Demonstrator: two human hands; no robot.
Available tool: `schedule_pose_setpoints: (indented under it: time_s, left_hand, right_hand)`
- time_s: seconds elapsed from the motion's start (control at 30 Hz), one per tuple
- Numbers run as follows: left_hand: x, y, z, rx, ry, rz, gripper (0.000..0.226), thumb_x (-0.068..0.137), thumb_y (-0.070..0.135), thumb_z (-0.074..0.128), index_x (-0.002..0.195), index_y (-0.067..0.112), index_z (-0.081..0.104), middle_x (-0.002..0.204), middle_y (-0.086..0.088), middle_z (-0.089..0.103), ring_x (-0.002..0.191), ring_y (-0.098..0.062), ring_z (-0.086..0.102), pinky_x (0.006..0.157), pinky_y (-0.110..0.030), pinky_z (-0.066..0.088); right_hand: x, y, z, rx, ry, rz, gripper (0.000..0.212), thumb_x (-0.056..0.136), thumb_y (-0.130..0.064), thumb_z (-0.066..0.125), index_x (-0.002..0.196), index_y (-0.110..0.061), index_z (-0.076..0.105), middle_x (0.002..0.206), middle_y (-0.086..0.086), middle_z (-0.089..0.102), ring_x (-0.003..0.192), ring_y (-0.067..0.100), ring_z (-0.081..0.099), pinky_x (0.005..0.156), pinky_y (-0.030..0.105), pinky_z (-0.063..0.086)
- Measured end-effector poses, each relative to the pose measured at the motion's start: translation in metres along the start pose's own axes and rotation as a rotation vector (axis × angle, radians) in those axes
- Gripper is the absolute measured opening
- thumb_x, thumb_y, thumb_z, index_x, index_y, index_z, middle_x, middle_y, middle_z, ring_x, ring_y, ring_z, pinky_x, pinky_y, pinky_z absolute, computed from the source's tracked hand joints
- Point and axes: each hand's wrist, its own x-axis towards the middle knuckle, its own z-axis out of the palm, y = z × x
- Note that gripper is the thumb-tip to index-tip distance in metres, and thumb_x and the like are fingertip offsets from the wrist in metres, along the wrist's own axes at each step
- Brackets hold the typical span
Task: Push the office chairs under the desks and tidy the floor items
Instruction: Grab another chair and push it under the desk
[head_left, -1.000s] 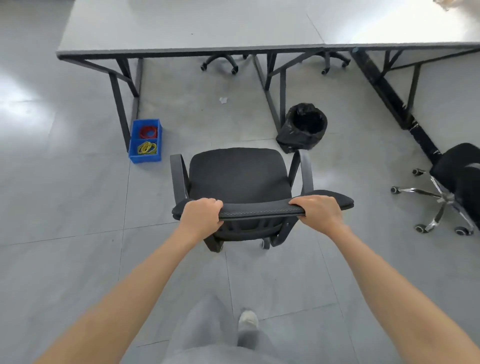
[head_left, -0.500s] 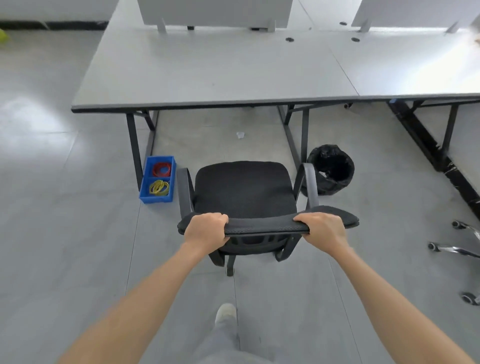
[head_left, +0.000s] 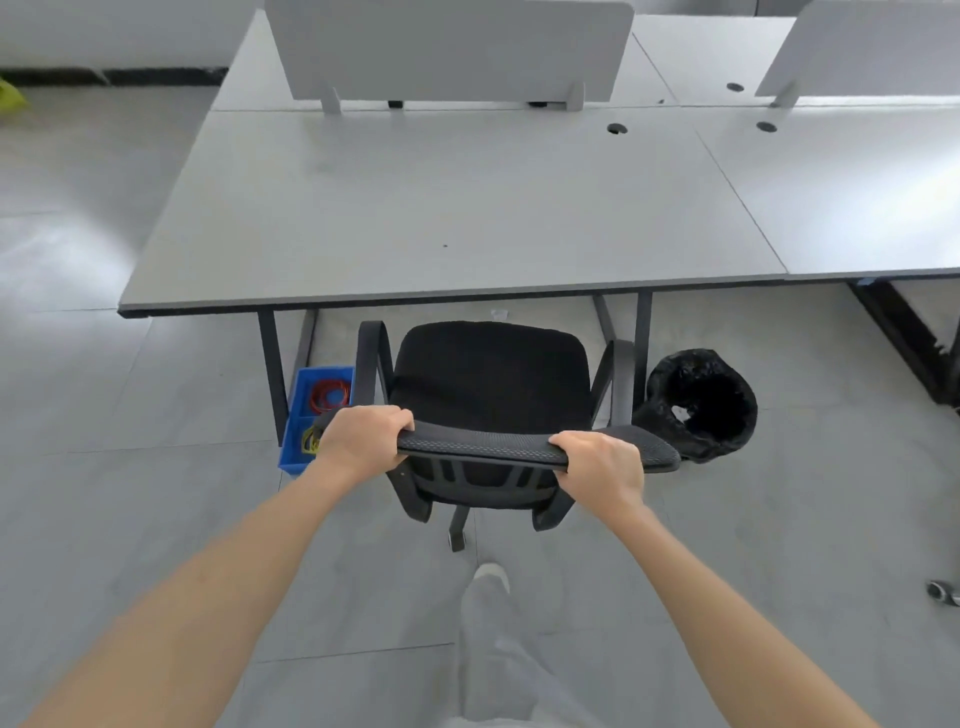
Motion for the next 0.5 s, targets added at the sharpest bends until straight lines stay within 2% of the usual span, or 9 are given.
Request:
schedule_pose_setpoints:
  time_s: [0.1, 0.3, 0.5]
  left_hand:
    - [0.035, -0.020, -0.009, -0.023, -0.011, -0.022, 0.017, 0.082, 0.025, 0.057, 0.097, 0.023, 0.062, 0.096, 0.005, 0.069, 0.083, -0.018, 0.063, 0.066, -0.025, 0.048]
    - [0.098, -0.056, -0.025, -0.047, -0.024, -0.021, 0.020, 0.080, 0.018, 0.056, 0.099, 0.022, 0.062, 0.098, 0.003, 0.068, 0.086, -0.021, 0.062, 0.067, -0.028, 0.049]
    - [0.141, -0.087, -0.029, -0.050, -0.022, 0.036, 0.024, 0.077, 0.018, 0.059, 0.101, 0.019, 0.063, 0.097, 0.003, 0.069, 0.086, -0.023, 0.062, 0.067, -0.032, 0.052]
  right_hand:
    - [0.041, -0.005, 0.001, -0.003, -0.027, -0.002, 0.018, 0.065, -0.020, 0.071, 0.082, -0.023, 0.071, 0.071, -0.006, 0.072, 0.066, 0.021, 0.067, 0.049, 0.024, 0.044]
    - [0.110, -0.013, 0.003, 0.024, -0.068, 0.026, 0.024, 0.070, -0.021, 0.068, 0.094, -0.019, 0.071, 0.082, -0.002, 0.074, 0.077, 0.024, 0.068, 0.059, 0.030, 0.051]
    - [0.156, -0.019, 0.004, 0.004, -0.126, 0.057, 0.036, 0.080, -0.026, 0.061, 0.116, -0.023, 0.063, 0.107, -0.004, 0.070, 0.100, 0.020, 0.064, 0.076, 0.030, 0.050]
